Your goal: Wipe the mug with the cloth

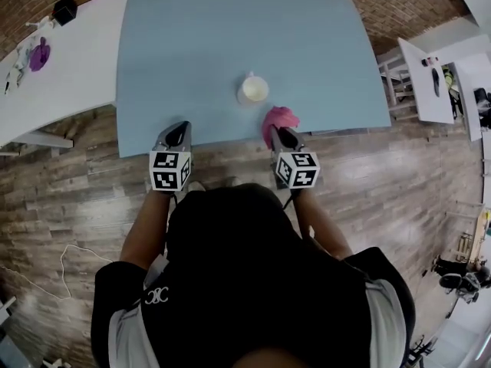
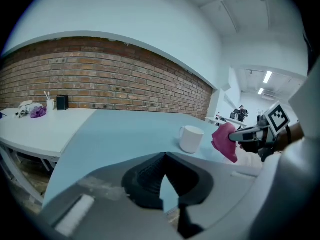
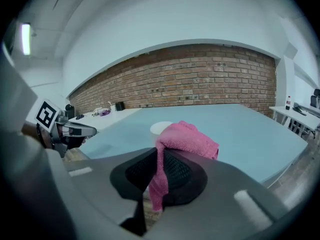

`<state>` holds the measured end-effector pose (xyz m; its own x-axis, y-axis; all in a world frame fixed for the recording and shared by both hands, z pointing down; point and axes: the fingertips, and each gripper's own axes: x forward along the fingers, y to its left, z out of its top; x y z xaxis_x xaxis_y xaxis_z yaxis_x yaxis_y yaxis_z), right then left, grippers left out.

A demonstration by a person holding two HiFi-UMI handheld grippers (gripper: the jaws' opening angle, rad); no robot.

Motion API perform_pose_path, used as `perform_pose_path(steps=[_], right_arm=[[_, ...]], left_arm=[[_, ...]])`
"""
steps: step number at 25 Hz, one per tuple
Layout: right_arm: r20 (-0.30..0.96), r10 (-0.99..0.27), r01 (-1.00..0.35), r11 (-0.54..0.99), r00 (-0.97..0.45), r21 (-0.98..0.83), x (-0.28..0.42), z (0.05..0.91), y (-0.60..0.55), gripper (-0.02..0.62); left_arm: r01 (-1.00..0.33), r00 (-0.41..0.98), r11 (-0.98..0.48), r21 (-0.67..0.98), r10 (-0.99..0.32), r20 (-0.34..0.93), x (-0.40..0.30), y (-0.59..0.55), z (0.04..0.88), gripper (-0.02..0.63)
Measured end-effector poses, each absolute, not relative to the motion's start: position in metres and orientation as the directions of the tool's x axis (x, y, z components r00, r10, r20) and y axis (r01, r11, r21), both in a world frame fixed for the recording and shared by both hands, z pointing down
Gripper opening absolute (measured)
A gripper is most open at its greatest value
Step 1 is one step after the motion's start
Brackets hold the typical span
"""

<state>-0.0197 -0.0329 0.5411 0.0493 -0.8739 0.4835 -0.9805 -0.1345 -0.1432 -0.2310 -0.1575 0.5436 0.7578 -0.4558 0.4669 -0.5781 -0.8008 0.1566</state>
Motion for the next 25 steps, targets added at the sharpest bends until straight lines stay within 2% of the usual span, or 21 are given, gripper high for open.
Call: perform_pose_path(steps=[6,17,25], right_arm=[[0.463,-0.886,-0.985,-0.093,0.016,-0.145,-0.021,0.535,-0.041,0.04],[0.48,-0.877,-0.976,-0.107,0.003,-0.19,-0.01,0.548,-0.045,0.04],[0.522,-0.853,-0.99,-0.088,0.017,-0.113,-0.012,0.553,-0.047,0.04]], left_arm=[[-0.608,0.709,-0.785,0.121,-0.467,0.528,-0.234,-0.151,0.551,0.006],[-0.661,0.671,-0.742,0.112,-0.517,0.532,-0.238,-0.158,0.54,0.006],[-0.641,0.674,-0.762,0.086,-0.506,0.538,-0.224,-0.155,0.544,0.006]])
